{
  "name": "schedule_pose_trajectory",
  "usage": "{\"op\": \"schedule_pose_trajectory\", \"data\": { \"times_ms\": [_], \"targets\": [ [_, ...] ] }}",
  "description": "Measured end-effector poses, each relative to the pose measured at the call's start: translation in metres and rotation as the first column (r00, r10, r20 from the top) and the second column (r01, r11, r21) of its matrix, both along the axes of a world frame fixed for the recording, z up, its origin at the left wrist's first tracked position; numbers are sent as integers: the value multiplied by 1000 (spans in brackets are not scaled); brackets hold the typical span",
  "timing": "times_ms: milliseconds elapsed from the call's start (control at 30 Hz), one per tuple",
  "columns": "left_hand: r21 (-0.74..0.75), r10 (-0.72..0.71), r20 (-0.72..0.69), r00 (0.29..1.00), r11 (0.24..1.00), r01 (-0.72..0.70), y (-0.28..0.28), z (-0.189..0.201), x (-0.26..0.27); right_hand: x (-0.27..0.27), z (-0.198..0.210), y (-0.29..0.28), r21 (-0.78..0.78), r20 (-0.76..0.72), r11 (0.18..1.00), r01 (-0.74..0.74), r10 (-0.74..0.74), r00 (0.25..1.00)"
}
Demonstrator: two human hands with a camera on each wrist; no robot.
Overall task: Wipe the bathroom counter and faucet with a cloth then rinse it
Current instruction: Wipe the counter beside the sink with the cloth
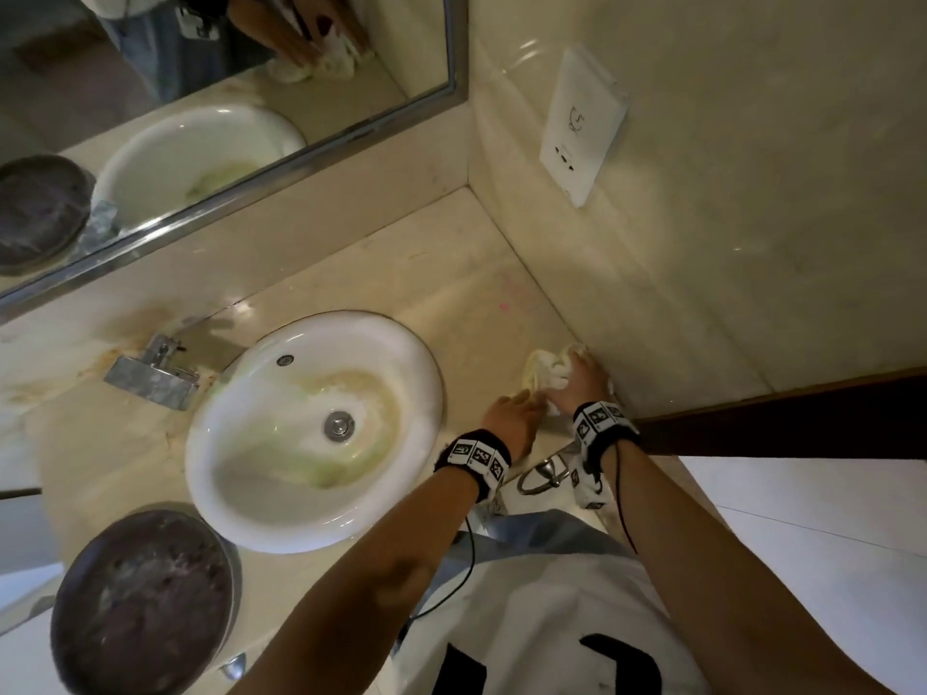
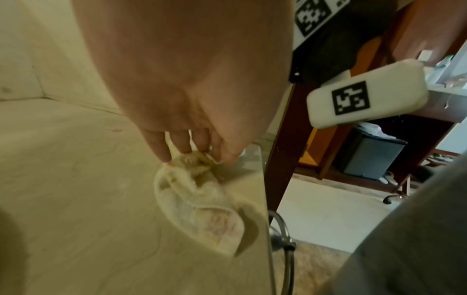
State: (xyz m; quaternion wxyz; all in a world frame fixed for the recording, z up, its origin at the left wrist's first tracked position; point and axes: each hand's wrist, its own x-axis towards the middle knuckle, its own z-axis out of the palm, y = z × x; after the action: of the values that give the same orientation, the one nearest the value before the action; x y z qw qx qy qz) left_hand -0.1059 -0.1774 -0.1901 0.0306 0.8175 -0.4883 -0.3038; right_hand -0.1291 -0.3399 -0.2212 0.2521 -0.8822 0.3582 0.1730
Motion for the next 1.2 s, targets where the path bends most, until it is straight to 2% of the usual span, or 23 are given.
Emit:
{"op": "schedule_pose_trajectory", "data": {
  "times_ms": [167, 300, 367, 500, 633, 767, 967, 1200],
  "targets": [
    [58, -51, 46, 998, 997, 48, 19, -6, 3, -10, -18, 17, 71, 132, 995, 69, -78, 988],
    [105, 13, 127, 992, 994, -26, 27, -1, 5, -3, -25, 24, 167, 209, 982, 91, -125, 970],
    [129, 30, 152, 988, 990, -49, 32, 2, 8, 9, -24, 27, 234, 225, 972, 31, -85, 971],
    [151, 80, 216, 973, 982, -114, 46, 11, 15, 47, -11, 37, 316, 200, 933, -173, 112, 973],
    [180, 125, 246, 961, 969, -172, 67, 15, 24, 67, -7, 57, 260, 163, 926, -272, 236, 958],
    [212, 117, 273, 955, 961, -179, 85, 20, 22, 60, -5, 71, 191, 142, 949, -252, 228, 963],
    [200, 22, 255, 967, 977, -75, 103, 22, 14, 39, -3, 82, 171, 102, 960, -222, 207, 973],
    [250, 41, 296, 954, 961, -118, 100, 24, 5, 32, -2, 92, 127, 28, 954, -273, 272, 962]
  ]
}}
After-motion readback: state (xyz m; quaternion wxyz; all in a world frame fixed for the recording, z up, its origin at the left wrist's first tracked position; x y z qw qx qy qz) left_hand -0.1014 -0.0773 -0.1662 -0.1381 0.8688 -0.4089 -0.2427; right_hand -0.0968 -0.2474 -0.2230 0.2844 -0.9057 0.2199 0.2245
